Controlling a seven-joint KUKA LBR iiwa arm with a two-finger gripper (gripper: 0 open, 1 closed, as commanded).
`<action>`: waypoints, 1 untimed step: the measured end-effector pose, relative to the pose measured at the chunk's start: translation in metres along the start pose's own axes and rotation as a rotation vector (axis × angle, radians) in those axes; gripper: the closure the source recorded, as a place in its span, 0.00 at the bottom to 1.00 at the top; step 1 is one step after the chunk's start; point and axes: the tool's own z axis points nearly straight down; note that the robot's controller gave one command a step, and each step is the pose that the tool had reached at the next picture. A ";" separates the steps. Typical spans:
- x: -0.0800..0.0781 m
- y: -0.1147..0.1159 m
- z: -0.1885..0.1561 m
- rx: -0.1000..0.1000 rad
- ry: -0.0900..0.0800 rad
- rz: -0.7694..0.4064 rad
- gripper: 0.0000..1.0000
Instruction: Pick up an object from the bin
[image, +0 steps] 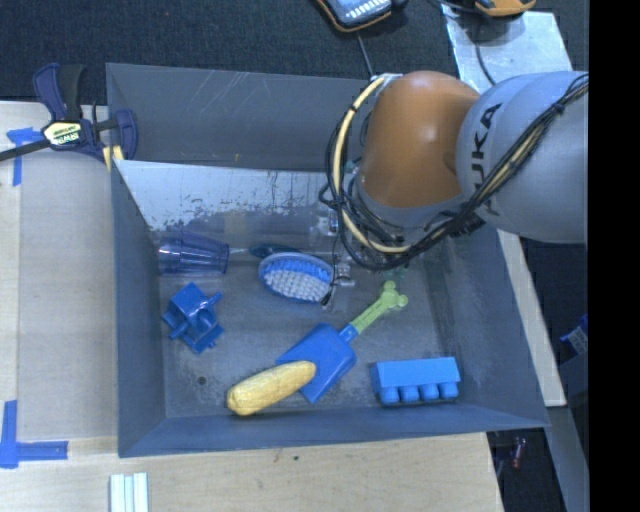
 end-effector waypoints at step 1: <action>-0.015 0.030 0.009 0.001 -0.021 -0.010 0.00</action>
Offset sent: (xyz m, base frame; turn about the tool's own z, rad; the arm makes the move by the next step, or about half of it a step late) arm 0.0104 0.0250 -0.1061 0.1059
